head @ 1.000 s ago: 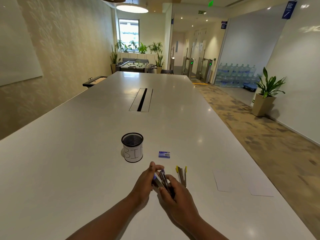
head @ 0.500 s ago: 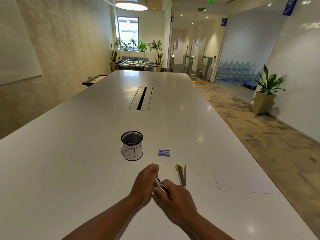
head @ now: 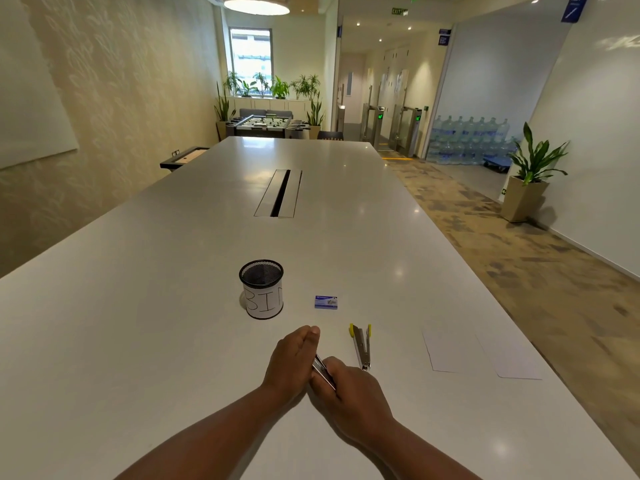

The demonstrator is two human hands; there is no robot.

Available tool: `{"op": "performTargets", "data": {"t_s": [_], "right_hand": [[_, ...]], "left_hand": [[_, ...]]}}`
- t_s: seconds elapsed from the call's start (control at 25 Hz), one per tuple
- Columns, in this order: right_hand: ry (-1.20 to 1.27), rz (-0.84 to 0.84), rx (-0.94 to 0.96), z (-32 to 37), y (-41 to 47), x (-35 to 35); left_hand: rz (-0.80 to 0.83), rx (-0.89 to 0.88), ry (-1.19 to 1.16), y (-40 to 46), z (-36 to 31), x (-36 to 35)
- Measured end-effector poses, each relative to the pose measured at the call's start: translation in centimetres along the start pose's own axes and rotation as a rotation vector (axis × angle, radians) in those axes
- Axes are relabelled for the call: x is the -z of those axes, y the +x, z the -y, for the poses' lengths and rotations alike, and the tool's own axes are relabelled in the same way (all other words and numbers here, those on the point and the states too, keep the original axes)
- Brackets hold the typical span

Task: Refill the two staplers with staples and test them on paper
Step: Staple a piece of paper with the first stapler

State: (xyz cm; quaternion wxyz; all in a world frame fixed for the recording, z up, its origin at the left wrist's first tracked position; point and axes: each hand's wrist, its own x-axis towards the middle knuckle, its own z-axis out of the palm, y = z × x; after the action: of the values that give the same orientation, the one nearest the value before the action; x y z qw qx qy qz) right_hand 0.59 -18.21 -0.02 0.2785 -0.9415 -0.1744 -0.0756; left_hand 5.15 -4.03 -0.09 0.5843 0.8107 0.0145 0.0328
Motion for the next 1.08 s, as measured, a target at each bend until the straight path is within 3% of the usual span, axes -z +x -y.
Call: {"op": "performTargets", "data": {"t_s": [0.16,0.4,0.56,0.68,0.84,1.08], "right_hand": [[0.014,-0.002,-0.011,0.0,0.0,0.0],[0.092,-0.027,-0.021,0.4,-0.5,0.5],[0.166,-0.12,-0.158,0.7,-1.4,1.1],[0.287,-0.228,-0.274,-0.5,-2.3,2.2],[0.195,-0.374,-0.38,-4.3,-3.5,5.5],[0.154,-0.429,-0.533,-12.0,-5.6,11.1]], "left_hand": [[-0.007,-0.002,-0.009,-0.2,-0.2,0.1],[0.061,0.061,-0.258,-1.1,-0.6,0.3],[0.007,0.048,-0.315,-1.9,-0.3,-0.6],[-0.033,-0.07,-0.233,-2.7,-0.8,-2.3],[0.008,-0.296,-0.011,-3.0,-3.0,-5.7],[0.27,-0.359,0.258,-0.2,-5.9,-12.2]]}}
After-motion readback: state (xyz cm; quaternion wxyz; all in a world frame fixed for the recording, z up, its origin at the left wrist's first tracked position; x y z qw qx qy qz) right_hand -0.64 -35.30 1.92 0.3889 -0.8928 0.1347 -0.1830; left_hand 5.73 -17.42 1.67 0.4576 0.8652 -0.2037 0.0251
